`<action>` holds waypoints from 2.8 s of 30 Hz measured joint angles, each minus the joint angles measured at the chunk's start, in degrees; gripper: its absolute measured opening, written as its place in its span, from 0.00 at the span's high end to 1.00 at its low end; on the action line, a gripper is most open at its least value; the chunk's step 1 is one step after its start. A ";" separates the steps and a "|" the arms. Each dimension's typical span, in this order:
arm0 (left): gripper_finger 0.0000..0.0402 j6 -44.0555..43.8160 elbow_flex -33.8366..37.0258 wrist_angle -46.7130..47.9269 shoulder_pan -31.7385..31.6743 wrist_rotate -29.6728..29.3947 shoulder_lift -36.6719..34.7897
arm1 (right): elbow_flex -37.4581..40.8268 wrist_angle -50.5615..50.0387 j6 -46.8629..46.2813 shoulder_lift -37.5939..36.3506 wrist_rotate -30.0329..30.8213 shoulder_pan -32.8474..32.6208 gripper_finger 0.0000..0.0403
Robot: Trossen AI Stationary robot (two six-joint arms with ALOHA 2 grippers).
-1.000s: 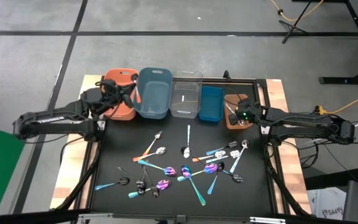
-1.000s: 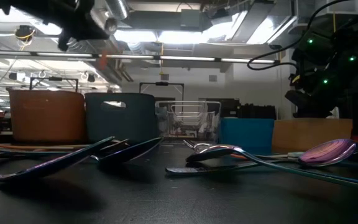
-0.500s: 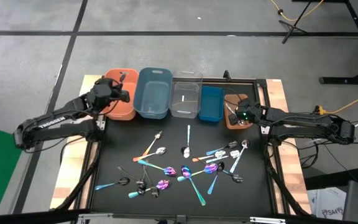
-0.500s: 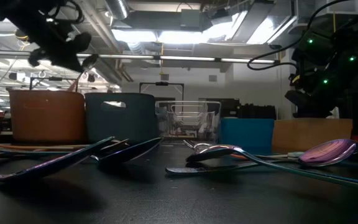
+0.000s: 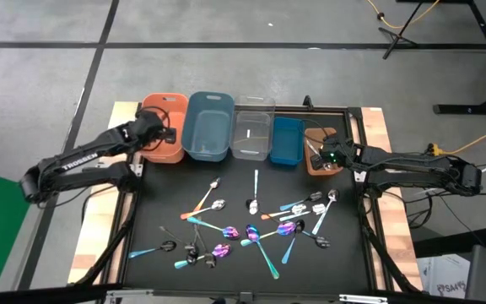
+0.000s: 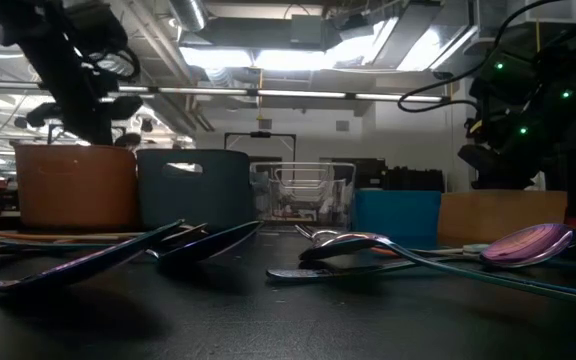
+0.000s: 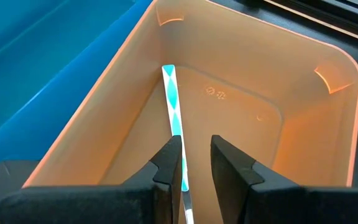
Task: Sort silverware by color (type)
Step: Put the orange spoon into the left orange bin, then put the white and blue spoon into the right orange bin
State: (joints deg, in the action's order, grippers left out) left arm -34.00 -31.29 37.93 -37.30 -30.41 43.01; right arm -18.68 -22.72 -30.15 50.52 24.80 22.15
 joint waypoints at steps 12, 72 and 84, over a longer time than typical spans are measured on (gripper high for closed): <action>1.00 0.01 0.00 -0.31 -2.61 0.11 6.90 | 0.00 0.00 0.00 0.00 0.00 0.00 0.82; 0.82 -0.02 0.02 -0.48 -2.71 -0.20 7.67 | -8.96 -6.14 11.47 -0.15 -13.86 0.00 0.82; 0.82 -0.09 0.02 -0.46 -2.71 -0.19 7.67 | -19.14 -8.46 12.47 -0.17 -32.78 -0.11 0.82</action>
State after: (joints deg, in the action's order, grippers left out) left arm -34.09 -31.27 37.47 -40.01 -30.60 50.68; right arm -37.81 -31.18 -17.68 50.35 -7.98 22.04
